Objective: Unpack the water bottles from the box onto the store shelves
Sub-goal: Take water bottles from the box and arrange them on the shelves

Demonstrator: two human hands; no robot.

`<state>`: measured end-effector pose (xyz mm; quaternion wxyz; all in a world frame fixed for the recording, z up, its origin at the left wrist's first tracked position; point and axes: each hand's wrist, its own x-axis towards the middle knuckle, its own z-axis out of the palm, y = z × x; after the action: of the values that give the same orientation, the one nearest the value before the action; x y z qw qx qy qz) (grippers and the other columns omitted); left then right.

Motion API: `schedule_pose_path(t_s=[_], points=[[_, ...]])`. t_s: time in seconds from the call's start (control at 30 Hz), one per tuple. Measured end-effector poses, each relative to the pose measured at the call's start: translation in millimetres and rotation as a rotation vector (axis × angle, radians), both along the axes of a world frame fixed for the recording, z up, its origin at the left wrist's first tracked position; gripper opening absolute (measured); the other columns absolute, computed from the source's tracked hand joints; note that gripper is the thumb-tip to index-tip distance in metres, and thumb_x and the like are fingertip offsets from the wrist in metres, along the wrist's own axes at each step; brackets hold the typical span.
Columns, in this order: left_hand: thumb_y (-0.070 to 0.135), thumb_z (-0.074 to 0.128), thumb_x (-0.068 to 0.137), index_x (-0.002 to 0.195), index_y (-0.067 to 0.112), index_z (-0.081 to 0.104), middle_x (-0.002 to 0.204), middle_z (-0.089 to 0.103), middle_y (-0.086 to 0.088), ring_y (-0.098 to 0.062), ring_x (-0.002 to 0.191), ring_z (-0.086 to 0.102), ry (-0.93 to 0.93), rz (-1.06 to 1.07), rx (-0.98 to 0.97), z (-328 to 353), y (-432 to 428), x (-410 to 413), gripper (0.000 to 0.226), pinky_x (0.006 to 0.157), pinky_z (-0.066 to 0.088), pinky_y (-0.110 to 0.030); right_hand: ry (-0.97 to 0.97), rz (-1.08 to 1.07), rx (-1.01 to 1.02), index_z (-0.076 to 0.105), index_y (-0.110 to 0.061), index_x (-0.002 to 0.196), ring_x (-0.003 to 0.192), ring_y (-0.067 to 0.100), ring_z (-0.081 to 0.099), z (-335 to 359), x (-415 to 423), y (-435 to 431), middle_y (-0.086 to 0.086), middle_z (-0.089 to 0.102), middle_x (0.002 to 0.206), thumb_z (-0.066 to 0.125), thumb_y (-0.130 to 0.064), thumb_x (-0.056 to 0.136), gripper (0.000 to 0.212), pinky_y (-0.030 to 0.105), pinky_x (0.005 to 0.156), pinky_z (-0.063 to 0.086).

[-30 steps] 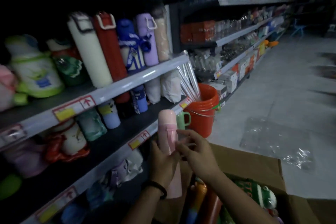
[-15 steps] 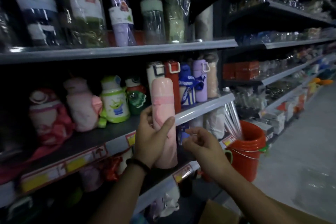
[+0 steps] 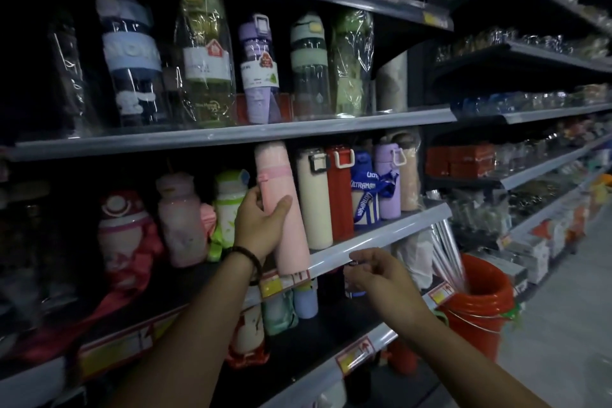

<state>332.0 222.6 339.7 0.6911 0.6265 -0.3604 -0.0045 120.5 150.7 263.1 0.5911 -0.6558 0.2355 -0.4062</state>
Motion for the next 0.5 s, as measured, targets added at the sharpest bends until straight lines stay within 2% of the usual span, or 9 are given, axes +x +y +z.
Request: schedule_pose_path(t_s=[0.1,0.2,0.3,0.4,0.5], points=[[0.048,0.077,0.071,0.109,0.025,0.064,0.111,0.075,-0.004,-0.026,0.099,0.074,0.075,-0.029,-0.010,9,-10,15,0.046,0.094,0.060,-0.055,0.021,0.003,-0.003,0.068,-0.008,0.110,0.069,0.013,0.062,-4,-5,-4,0.005,0.057,0.074,0.073,-0.006,0.093,0.018,0.024,0.061,0.053],[0.033,0.080,0.084,0.121,0.022,0.059,0.117,0.072,-0.004,-0.026,0.104,0.072,0.054,-0.028,0.038,15,-12,20,0.043,0.098,0.058,-0.052,0.050,-0.003,-0.011,0.067,-0.003,0.110,0.061,0.009,0.058,-8,-10,-8,0.006,0.056,0.075,0.071,-0.005,0.094,0.017,0.018,0.052,0.049],[0.028,0.074,0.093,0.136,0.019,0.052,0.122,0.068,-0.002,-0.024,0.110,0.067,-0.029,0.033,0.071,9,-14,25,0.049,0.102,0.055,-0.048,0.067,-0.032,-0.001,0.067,-0.010,0.109,0.065,0.013,0.062,-12,-14,-10,0.010,0.064,0.081,0.072,-0.009,0.095,0.015,0.018,0.052,0.051],[0.032,0.069,0.097,0.139,0.021,0.048,0.129,0.065,-0.003,-0.025,0.116,0.064,-0.086,0.053,0.046,-1,-17,23,0.048,0.106,0.051,-0.048,0.114,-0.056,0.002,0.069,-0.015,0.110,0.072,0.015,0.067,-25,-16,-13,0.010,0.071,0.086,0.075,-0.015,0.094,0.017,0.029,0.064,0.059],[0.028,0.066,0.100,0.145,0.018,0.044,0.137,0.061,-0.005,-0.024,0.121,0.060,-0.144,0.083,0.050,-4,-20,20,0.051,0.103,0.047,-0.037,0.155,-0.070,0.033,0.070,-0.017,0.107,0.082,0.025,0.072,-38,-18,-17,0.014,0.074,0.093,0.076,-0.016,0.092,0.017,0.041,0.072,0.060]])
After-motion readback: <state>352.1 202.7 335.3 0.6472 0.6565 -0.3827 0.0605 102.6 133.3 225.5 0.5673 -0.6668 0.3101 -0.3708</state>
